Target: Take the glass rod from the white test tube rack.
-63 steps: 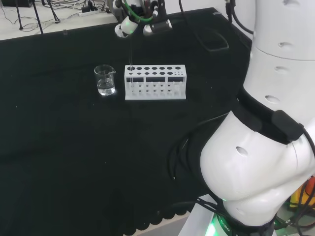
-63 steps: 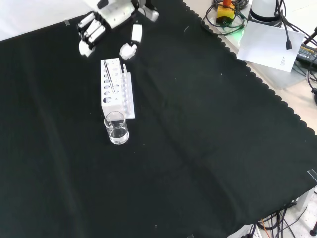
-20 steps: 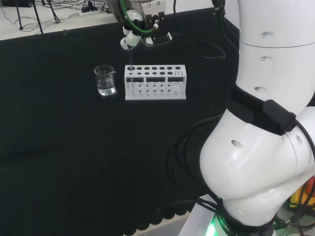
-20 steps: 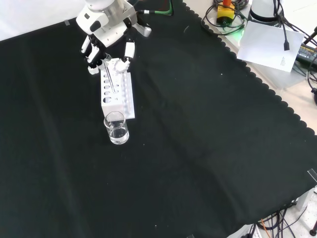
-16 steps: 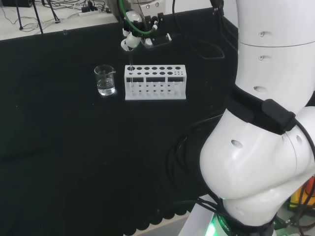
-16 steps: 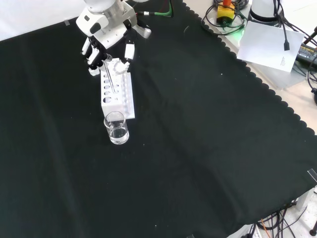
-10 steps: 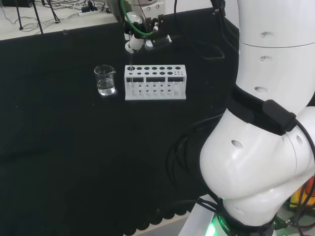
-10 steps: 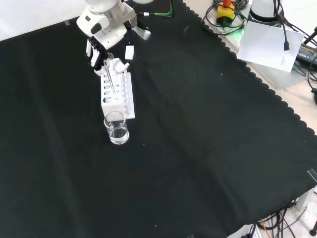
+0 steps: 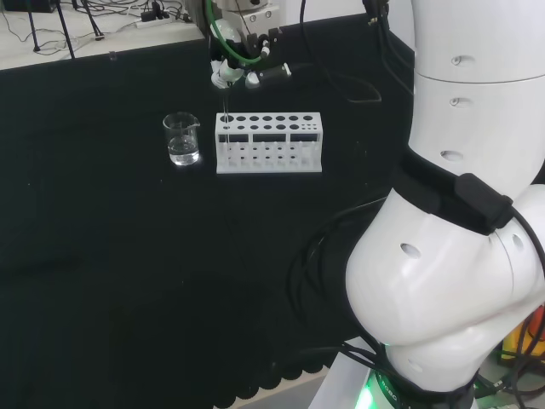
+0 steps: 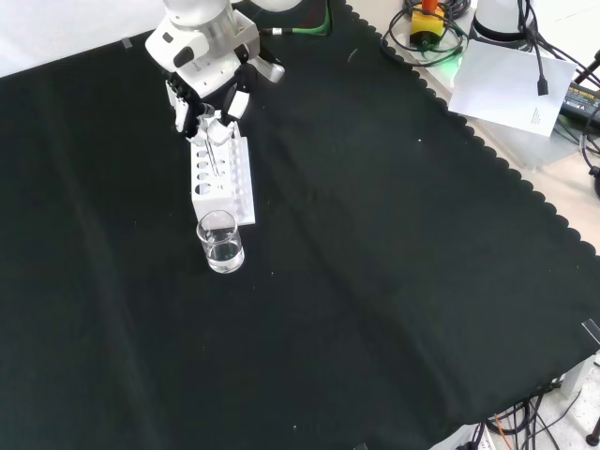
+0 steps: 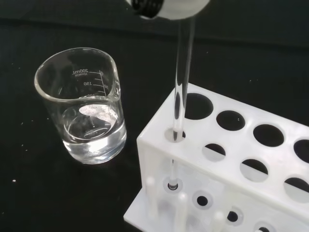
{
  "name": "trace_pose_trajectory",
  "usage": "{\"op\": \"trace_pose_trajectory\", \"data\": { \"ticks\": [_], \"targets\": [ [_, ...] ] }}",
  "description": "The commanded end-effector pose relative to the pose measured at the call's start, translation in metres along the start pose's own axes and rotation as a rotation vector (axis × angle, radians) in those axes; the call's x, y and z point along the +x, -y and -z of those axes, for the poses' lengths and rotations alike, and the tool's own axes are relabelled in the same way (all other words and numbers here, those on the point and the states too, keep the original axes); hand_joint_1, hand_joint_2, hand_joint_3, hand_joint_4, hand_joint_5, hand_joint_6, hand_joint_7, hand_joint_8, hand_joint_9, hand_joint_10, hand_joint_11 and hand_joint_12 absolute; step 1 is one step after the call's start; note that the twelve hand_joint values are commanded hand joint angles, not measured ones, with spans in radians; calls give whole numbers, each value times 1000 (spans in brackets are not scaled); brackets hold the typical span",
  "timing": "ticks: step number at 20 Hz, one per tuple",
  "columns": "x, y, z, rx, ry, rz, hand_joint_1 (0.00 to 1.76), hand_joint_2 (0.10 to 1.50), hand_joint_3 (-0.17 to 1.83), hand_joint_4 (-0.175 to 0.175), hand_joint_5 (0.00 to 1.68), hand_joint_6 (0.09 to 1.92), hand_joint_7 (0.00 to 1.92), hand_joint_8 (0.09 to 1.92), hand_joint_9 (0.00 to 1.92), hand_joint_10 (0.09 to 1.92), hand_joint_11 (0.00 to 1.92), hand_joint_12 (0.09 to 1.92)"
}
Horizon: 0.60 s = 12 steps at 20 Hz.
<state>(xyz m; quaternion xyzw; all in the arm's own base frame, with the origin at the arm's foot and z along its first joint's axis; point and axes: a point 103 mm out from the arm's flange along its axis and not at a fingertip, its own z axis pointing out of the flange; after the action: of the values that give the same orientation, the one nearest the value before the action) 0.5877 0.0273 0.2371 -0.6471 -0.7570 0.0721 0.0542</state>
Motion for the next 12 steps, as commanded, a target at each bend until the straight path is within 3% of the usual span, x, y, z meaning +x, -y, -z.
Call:
{"op": "trace_pose_trajectory", "data": {
  "ticks": [1, 3, 6, 12],
  "targets": [
    [-3, 3, 9, -154, 48, -5, 1282, 852, 475, -175, 977, 888, 1148, 1071, 1571, 1004, 1419, 951],
    [-2, 8, 21, -211, 45, 8, 1296, 795, 561, -175, 1025, 804, 1159, 1100, 1573, 1016, 1417, 998],
    [3, 19, 40, -281, 46, 20, 1306, 794, 528, -175, 1075, 689, 1182, 1059, 1564, 999, 1407, 1051],
    [16, 44, 80, -310, 55, 31, 1310, 833, 427, -175, 1123, 561, 1192, 1017, 1571, 965, 1405, 1099]
  ]
}}
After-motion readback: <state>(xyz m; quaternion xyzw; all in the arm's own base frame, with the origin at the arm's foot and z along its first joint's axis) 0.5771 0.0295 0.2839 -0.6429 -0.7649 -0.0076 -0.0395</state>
